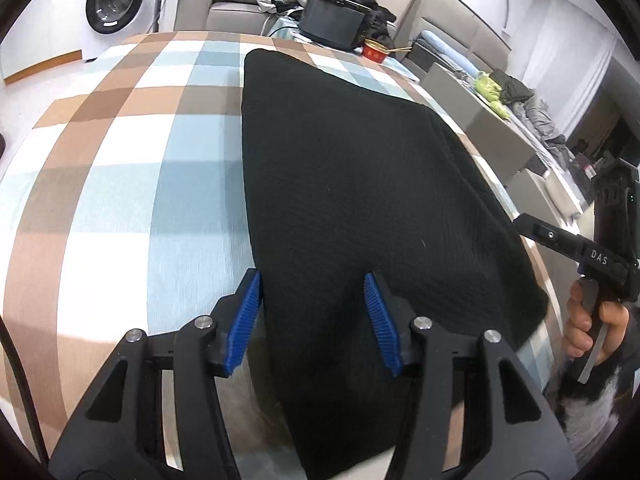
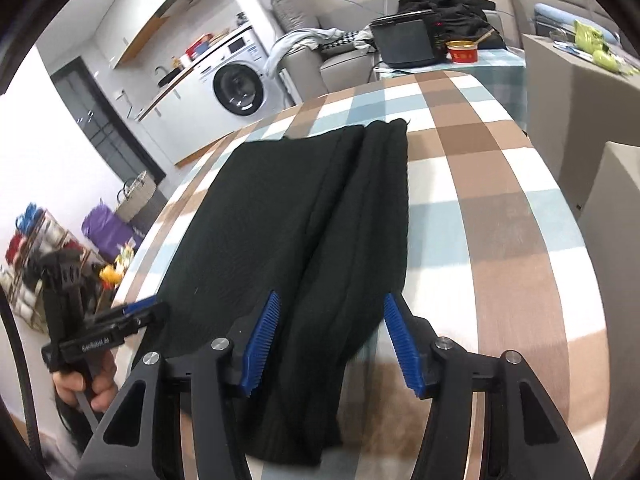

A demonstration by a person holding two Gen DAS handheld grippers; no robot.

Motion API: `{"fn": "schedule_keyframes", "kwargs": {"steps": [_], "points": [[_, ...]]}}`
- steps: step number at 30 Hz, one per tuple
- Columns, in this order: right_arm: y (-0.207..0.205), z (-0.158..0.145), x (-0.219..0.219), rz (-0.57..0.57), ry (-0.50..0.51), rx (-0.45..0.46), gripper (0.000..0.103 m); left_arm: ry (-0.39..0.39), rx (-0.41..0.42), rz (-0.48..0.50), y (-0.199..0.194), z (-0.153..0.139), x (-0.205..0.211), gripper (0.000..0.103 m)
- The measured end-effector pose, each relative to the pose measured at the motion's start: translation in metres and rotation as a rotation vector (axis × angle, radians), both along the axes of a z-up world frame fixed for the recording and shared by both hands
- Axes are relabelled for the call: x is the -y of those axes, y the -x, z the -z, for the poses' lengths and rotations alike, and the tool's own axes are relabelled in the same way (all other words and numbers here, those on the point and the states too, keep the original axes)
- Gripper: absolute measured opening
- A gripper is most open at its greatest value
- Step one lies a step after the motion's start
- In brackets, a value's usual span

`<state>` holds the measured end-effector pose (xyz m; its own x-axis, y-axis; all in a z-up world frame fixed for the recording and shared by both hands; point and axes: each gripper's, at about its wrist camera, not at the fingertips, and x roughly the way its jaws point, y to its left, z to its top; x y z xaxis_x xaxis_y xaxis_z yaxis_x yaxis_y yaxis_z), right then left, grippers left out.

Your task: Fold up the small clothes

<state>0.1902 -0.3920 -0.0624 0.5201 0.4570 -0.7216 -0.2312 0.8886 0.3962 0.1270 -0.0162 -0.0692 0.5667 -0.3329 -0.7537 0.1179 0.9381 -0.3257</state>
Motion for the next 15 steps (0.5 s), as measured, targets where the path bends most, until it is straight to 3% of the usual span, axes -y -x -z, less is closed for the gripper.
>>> {"fn": "schedule_keyframes", "kwargs": {"steps": [2, 4, 6, 8, 15], "points": [[-0.016, 0.006, -0.004, 0.005, 0.009, -0.017, 0.055, -0.002, 0.005, -0.009, -0.011, 0.000, 0.000, 0.050], [-0.029, 0.014, -0.009, 0.009, 0.029, -0.031, 0.043, -0.001, 0.015, -0.013, -0.019, -0.001, 0.000, 0.048], [-0.040, 0.020, -0.015, 0.010, 0.083, -0.053, 0.028, -0.018, 0.023, -0.009, -0.024, -0.001, 0.003, 0.034], [-0.046, 0.021, -0.018, -0.014, 0.080, -0.050, 0.022, -0.044, 0.036, -0.003, -0.023, 0.000, 0.005, 0.024], [-0.060, 0.023, -0.042, -0.067, 0.075, -0.053, 0.020, -0.072, 0.051, -0.020, -0.020, 0.000, -0.001, 0.023]]}}
